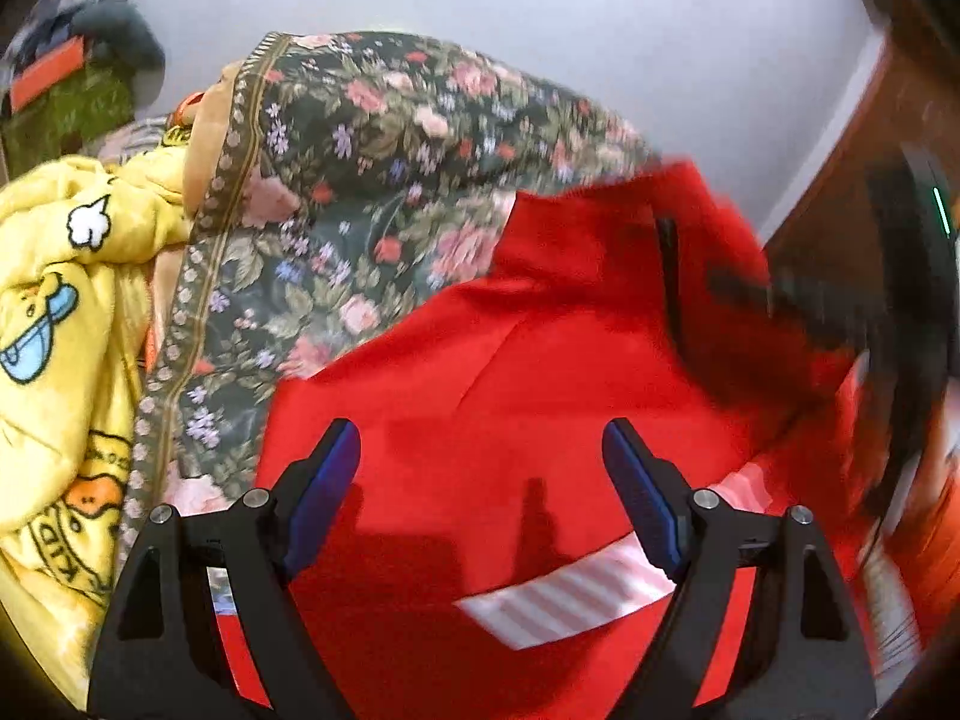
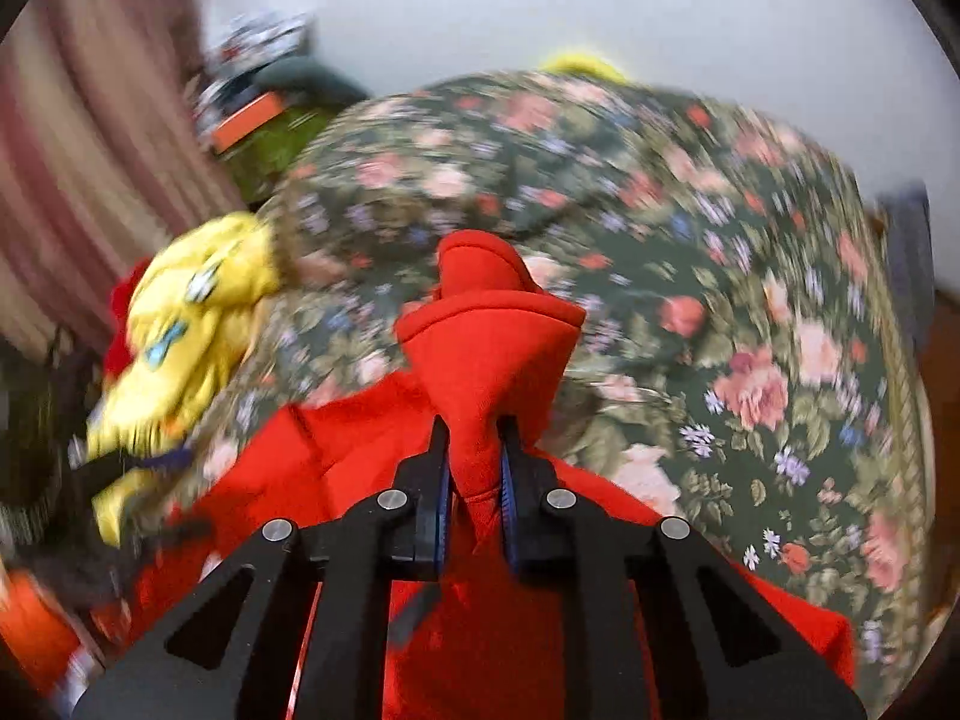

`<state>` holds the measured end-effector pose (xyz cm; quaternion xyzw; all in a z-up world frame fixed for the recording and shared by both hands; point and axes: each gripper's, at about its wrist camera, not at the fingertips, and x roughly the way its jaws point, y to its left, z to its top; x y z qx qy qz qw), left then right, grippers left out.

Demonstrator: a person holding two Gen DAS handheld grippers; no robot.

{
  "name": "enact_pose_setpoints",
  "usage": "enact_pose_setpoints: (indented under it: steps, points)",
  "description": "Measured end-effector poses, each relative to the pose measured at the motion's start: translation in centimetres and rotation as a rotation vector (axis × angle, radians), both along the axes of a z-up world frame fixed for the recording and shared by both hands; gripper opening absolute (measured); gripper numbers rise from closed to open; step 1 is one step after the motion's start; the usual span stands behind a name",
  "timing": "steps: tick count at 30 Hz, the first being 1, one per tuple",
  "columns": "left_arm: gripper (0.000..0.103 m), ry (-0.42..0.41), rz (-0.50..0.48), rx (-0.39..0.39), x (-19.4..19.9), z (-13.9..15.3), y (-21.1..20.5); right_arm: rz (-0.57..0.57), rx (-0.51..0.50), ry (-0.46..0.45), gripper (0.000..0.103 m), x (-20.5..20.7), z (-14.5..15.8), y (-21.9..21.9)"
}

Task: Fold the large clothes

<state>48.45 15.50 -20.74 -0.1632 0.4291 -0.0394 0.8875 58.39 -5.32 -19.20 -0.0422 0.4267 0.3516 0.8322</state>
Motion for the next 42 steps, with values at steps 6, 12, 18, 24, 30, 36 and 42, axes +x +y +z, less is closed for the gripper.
enact_pose_setpoints:
  steps: [6, 12, 18, 24, 30, 36, 42]
  points:
    - [0.083, 0.004, 0.056, -0.198, 1.4, 2.5, 1.1, 0.156, -0.101, -0.148, 0.012, -7.4, 1.0, 0.9]
    - [0.083, 0.104, 0.042, -0.102, 1.1, 0.7, -0.5, 0.179, -0.137, -0.170, 0.012, -10.0, -0.7, 0.1]
    - [0.083, 0.214, 0.029, -0.022, -0.6, -3.6, -0.6, 0.171, -0.170, -0.230, 0.018, -12.7, -1.5, -1.5]
    - [0.075, 0.276, 0.037, -0.150, -1.4, -6.8, -0.3, 0.085, -0.208, -0.165, 0.044, -13.4, -2.6, -3.8]
    - [0.022, 0.238, -0.007, -0.148, -2.1, -6.1, -2.2, -0.042, -0.127, -0.010, 0.047, -12.5, -2.3, -7.0]
    - [0.007, 0.126, -0.007, -0.011, -4.0, -1.9, -3.4, -0.111, 0.014, 0.136, 0.047, -12.2, -1.0, -7.5]
    - [0.007, -0.020, -0.054, 0.046, -8.0, 4.5, -5.1, -0.138, 0.078, 0.122, 0.050, -13.3, 2.1, -6.4]
